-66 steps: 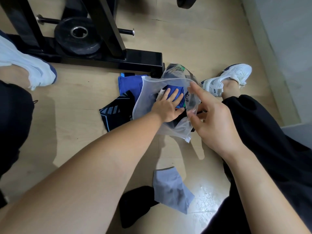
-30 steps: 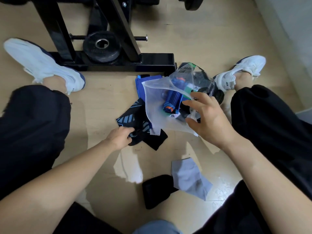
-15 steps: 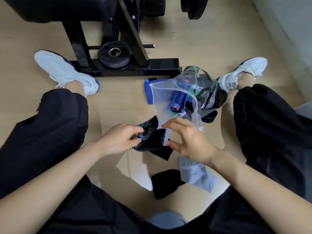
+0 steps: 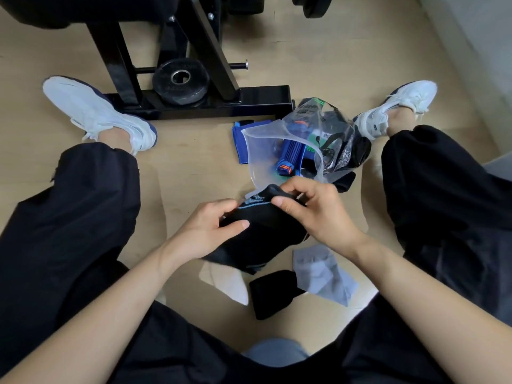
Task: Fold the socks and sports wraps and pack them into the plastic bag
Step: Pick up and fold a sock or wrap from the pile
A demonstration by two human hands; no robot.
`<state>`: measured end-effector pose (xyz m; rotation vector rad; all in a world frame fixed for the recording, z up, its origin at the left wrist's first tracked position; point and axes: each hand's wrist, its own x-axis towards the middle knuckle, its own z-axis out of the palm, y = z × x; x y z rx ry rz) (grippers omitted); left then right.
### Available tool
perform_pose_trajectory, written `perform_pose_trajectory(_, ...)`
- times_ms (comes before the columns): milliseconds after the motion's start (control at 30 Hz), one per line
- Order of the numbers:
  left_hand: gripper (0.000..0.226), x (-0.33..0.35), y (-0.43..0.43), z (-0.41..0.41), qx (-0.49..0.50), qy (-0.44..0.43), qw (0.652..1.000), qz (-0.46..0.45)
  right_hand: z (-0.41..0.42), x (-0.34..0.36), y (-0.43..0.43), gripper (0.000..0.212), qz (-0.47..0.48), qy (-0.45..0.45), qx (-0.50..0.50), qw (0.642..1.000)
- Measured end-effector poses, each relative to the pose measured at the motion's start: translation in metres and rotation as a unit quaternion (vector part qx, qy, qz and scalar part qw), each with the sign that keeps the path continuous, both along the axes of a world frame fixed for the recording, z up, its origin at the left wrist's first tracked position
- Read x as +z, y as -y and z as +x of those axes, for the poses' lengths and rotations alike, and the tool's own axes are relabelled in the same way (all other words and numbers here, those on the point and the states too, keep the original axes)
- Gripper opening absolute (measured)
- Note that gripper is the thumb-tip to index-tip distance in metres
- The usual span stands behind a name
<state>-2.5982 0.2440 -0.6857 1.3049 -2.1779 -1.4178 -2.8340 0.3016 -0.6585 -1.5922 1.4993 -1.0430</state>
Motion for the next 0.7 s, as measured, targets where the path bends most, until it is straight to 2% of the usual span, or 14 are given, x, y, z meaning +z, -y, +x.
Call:
perform_pose_trajectory(67, 0.020, -0.011, 0.001, 0.002, 0.003, 0.015, 0.999, 0.039, -0.008, 0.006, -0.002, 0.009, -0.005, 0.026, -0.025, 0.999)
perform_pose_trajectory(167, 0.008, -0.020, 0.004, 0.004, -0.003, 0.029, 0.996, 0.084, -0.024, 0.013, 0.001, 0.009, -0.020, 0.050, -0.068, 0.996)
perform_pose_trajectory(267, 0.013, -0.029, 0.008, 0.007, 0.001, 0.055, 0.995, 0.080, -0.042, 0.016, 0.007, 0.017, -0.034, 0.074, -0.117, 0.990)
perform_pose_trajectory(333, 0.019, -0.034, 0.011, 0.011, 0.010, 0.074, 0.994, 0.074, -0.053, 0.015, 0.009, 0.016, -0.043, 0.054, -0.144, 0.987)
perform_pose_trajectory(400, 0.015, -0.038, 0.012, 0.015, 0.029, 0.081, 0.993, 0.080, -0.062, 0.012, 0.009, 0.010, -0.047, 0.022, -0.158, 0.986)
perform_pose_trajectory(533, 0.019, -0.041, 0.017, 0.016, 0.103, 0.042, 0.988, 0.104, -0.074, 0.005, 0.010, 0.015, -0.036, -0.018, -0.163, 0.986)
perform_pose_trajectory(600, 0.010, -0.034, 0.020, 0.014, 0.157, 0.015, 0.981, 0.112, -0.077, 0.003, 0.010, 0.022, -0.029, -0.042, -0.156, 0.986)
perform_pose_trajectory(700, 0.007, -0.022, 0.021, 0.014, 0.233, -0.021, 0.966, 0.106, -0.078, 0.002, 0.008, 0.014, -0.020, -0.052, -0.139, 0.989)
